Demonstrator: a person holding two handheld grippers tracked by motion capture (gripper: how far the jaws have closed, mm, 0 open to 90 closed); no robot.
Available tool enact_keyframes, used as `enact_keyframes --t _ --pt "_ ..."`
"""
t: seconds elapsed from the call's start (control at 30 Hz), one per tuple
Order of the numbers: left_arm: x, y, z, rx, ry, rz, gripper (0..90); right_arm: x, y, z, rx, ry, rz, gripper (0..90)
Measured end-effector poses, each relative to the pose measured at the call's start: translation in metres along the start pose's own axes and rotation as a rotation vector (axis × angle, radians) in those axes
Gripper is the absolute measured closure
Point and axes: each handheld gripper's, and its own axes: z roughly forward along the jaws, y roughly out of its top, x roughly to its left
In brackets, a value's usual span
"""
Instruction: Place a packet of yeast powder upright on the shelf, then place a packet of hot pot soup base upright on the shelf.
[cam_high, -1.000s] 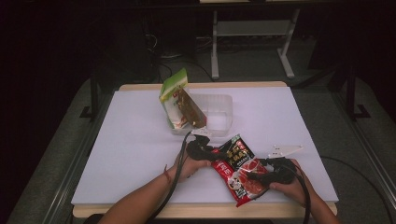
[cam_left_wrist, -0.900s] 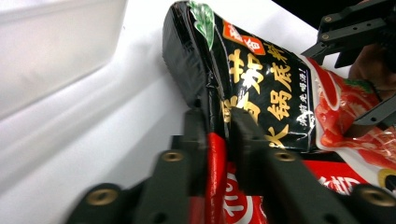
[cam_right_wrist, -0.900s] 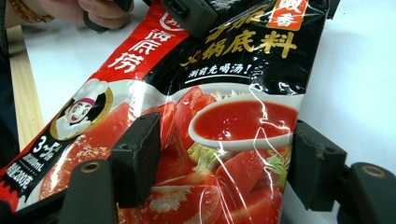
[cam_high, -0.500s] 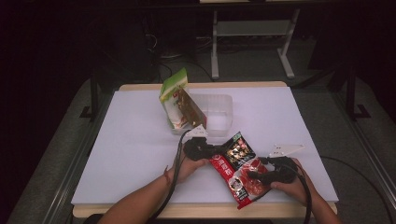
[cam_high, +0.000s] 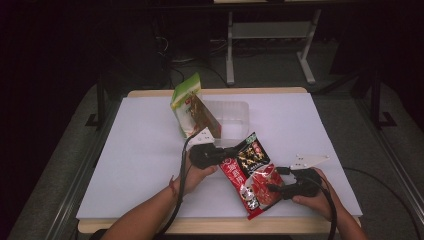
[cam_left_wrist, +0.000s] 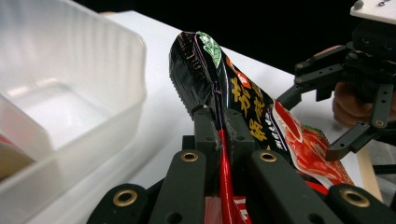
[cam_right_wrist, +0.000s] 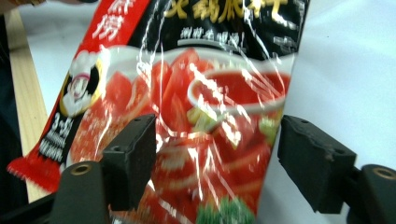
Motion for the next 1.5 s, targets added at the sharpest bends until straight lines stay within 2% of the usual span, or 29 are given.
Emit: enact_keyframes --t 0.03,0.1,0.23,0.3,0.43,0.6,0.83,1.3,1.37,1.5 --pt "0.000 0.001 -0.003 -0.012 0.005 -0.001 86.3 0.000 0.000 -0.001 -0.001 0.004 -0.005 31.5" --pt "-0.001 0.004 -0.008 -0.029 0.019 0.021 86.2 0.001 0.001 -0.001 0.003 0.003 -0.015 35.7" --pt "-0.005 0.010 -0.017 -0.058 0.023 0.046 86.1 0.001 0.001 -0.001 0.003 0.010 -0.035 48.6" --pt "-0.007 0.013 -0.020 -0.071 0.025 0.059 86.1 0.001 0.002 -0.001 0.003 0.006 -0.042 52.3" --pt "-0.008 0.014 -0.024 -0.086 0.019 0.054 86.0 0.003 0.004 -0.002 -0.002 -0.014 -0.057 64.2" --pt "-0.009 0.016 -0.026 -0.095 0.015 0.049 85.9 0.004 0.004 0.000 0.006 -0.025 -0.069 71.4" --pt "-0.010 0.018 -0.030 -0.110 0.017 0.052 85.9 0.007 0.005 0.003 0.001 -0.043 -0.072 74.9" --pt "-0.014 0.020 -0.034 -0.133 0.014 0.062 85.9 0.011 0.009 0.009 -0.003 -0.037 -0.077 68.6" --pt "-0.014 0.021 -0.035 -0.140 0.011 0.060 85.8 0.011 0.010 0.010 -0.005 -0.038 -0.076 70.2" --pt "-0.013 0.022 -0.035 -0.145 0.008 0.059 85.8 0.012 0.010 0.010 -0.011 -0.049 -0.087 79.7"
